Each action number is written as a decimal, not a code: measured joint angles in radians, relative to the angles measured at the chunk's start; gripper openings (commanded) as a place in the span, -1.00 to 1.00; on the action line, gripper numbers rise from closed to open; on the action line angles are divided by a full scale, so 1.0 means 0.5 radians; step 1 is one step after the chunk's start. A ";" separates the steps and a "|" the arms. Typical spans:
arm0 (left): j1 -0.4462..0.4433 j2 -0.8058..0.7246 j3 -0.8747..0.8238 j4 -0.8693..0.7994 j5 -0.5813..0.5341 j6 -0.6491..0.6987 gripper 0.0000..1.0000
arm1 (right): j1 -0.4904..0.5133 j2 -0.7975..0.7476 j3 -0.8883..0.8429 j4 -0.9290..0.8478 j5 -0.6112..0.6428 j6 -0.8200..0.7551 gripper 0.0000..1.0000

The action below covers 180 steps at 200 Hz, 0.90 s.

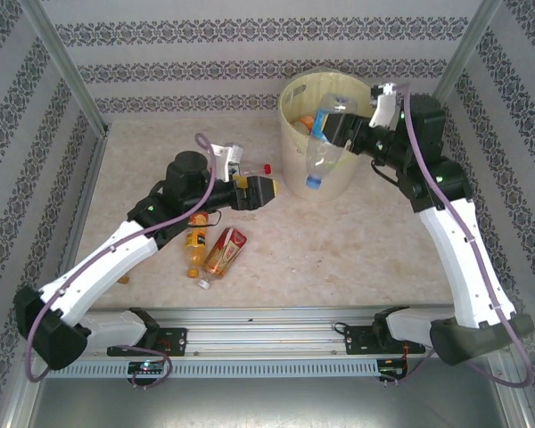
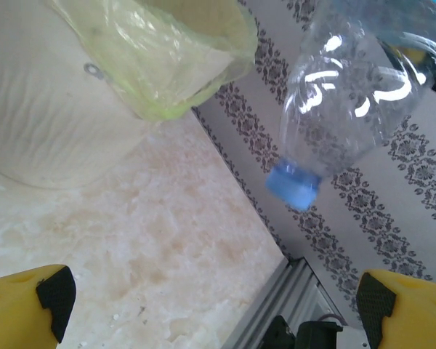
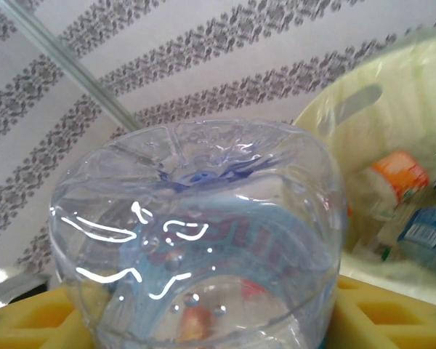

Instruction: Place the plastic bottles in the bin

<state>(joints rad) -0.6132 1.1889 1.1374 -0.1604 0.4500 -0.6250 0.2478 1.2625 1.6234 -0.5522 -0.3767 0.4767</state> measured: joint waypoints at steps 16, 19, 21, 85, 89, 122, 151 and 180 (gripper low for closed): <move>0.000 -0.119 -0.048 0.007 -0.076 0.045 1.00 | -0.035 0.108 0.171 -0.042 0.058 -0.042 0.24; 0.000 -0.137 -0.052 0.008 -0.085 0.054 1.00 | -0.040 0.126 0.198 -0.045 0.069 -0.047 0.24; 0.000 -0.150 -0.055 0.011 -0.089 0.066 1.00 | -0.045 0.140 0.217 -0.050 0.078 -0.053 0.24; 0.000 -0.387 -0.144 0.056 -0.280 0.253 1.00 | -0.099 0.546 0.730 -0.153 0.271 -0.170 0.25; 0.000 -0.391 -0.146 0.055 -0.288 0.257 1.00 | -0.099 0.572 0.755 -0.156 0.283 -0.179 0.25; 0.000 -0.390 -0.146 0.034 -0.311 0.273 1.00 | -0.099 0.762 0.921 -0.201 0.371 -0.238 0.25; 0.000 -0.391 -0.146 0.020 -0.320 0.301 1.00 | -0.099 0.983 1.139 -0.269 0.424 -0.299 0.26; 0.000 -0.392 -0.144 -0.020 -0.337 0.307 1.00 | -0.099 1.147 1.271 -0.356 0.447 -0.343 0.29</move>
<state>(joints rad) -0.6132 0.9928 1.0653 -0.1703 0.2813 -0.4713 0.1982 1.8359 2.2589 -0.7300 -0.1532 0.3054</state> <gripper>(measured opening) 0.998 0.639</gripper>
